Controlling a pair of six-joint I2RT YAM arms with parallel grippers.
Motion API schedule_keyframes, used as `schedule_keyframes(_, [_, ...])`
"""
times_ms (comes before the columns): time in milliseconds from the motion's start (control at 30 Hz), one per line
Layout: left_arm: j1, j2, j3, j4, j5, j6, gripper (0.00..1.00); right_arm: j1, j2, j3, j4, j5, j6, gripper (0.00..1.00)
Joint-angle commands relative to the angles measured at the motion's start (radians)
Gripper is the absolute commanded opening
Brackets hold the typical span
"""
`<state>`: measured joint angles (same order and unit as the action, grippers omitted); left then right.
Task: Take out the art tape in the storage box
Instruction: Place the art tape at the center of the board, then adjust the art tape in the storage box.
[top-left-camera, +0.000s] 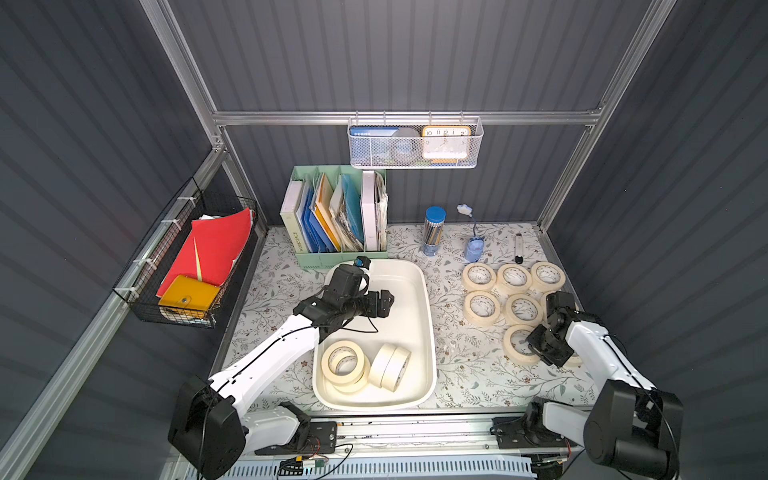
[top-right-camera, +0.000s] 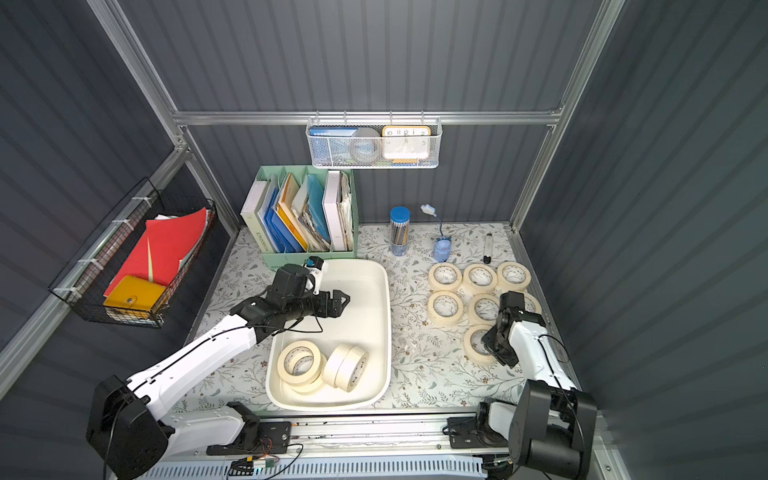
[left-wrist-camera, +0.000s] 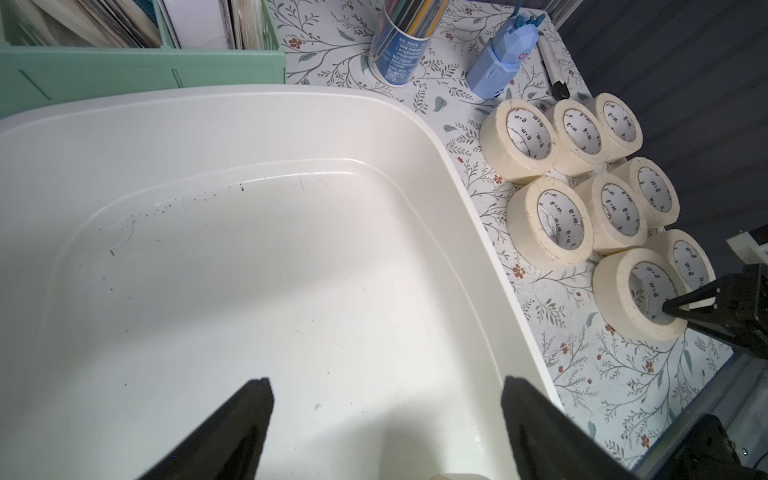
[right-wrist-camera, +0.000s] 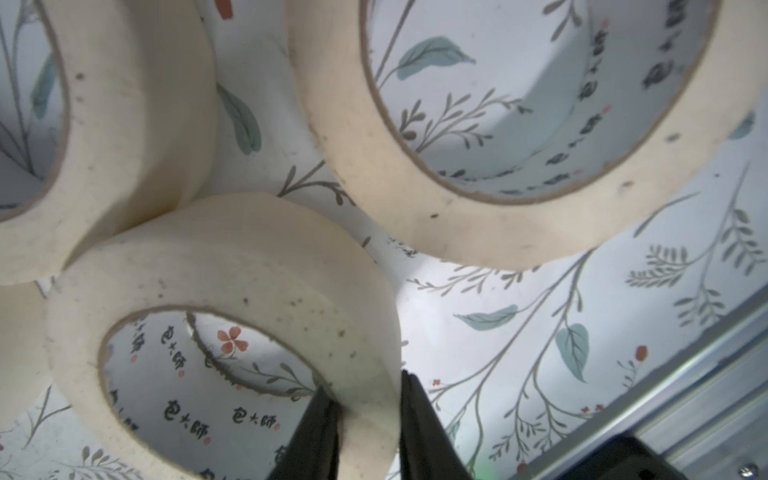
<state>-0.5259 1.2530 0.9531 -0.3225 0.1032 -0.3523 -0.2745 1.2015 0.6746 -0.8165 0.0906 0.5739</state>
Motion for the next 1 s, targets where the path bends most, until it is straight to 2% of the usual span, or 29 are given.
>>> schedule_keyframes(0, [0.0,0.002,-0.011,0.016,0.015,0.013,0.93,-0.012,0.041,-0.007,0.045,0.01,-0.016,0.0])
schedule_keyframes(167, [0.0,-0.003,-0.009,0.008,0.013,0.011,0.93,-0.01,0.027,-0.001,0.041,0.013,-0.027,0.43])
schedule_keyframes(300, [0.0,-0.009,-0.011,0.008,0.012,0.01,0.94,-0.007,-0.055,0.008,0.042,0.006,-0.05,0.57])
schedule_keyframes(433, [0.0,-0.013,0.002,-0.013,0.0,0.012,0.94,0.064,-0.12,0.079,0.012,-0.003,-0.084,0.62])
schedule_keyframes(533, [0.0,-0.015,0.031,-0.062,-0.006,0.027,0.94,0.171,-0.104,0.179,-0.054,0.009,-0.086,0.65])
schedule_keyframes(700, [-0.022,-0.033,0.083,-0.181,-0.057,0.013,0.9,0.369,0.001,0.326,-0.132,-0.007,-0.091,0.66])
schedule_keyframes(867, [-0.131,-0.034,0.101,-0.335,-0.095,-0.039,0.87,0.551,0.173,0.448,-0.168,-0.026,-0.099,0.66])
schedule_keyframes(967, [-0.184,-0.032,0.107,-0.422,-0.09,-0.095,0.86,0.611,0.24,0.492,-0.162,-0.026,-0.106,0.66])
